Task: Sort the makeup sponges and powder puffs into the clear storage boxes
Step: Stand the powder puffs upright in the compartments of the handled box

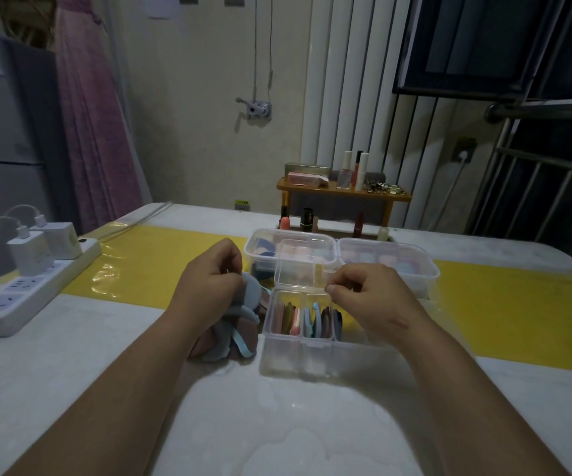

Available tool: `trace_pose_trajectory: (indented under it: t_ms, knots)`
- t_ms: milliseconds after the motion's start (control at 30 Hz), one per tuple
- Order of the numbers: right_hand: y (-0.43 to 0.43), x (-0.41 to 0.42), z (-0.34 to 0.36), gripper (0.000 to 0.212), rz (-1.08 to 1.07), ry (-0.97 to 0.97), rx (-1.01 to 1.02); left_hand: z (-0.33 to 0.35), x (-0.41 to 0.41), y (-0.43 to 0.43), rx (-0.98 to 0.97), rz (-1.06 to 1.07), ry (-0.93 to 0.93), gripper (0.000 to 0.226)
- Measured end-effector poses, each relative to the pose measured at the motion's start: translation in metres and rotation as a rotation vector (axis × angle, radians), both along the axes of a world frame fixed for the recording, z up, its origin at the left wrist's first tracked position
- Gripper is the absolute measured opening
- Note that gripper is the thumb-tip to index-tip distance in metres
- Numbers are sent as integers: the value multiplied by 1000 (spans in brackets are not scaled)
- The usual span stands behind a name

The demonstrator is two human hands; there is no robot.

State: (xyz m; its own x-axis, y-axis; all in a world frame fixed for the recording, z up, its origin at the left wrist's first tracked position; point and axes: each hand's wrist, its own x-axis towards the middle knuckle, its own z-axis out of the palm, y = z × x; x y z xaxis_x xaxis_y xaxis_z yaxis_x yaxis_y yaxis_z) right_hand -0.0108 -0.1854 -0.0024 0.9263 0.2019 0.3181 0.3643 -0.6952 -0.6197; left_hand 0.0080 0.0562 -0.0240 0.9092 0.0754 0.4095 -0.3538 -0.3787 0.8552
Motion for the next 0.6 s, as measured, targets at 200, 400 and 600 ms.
trace_pose_trajectory:
  t_ms: [200, 400, 600]
  knots:
    - [0, 0, 1, 17, 4, 0, 10, 8, -7, -7, -141, -40, -26, 8]
    - [-2, 1, 0, 19, -14, -21, 44, 15, -13, -14, -250, -62, 3, 10]
    - [-1, 1, 1, 16, -14, -35, 60, 10, -10, -17, -250, -30, 27, 24]
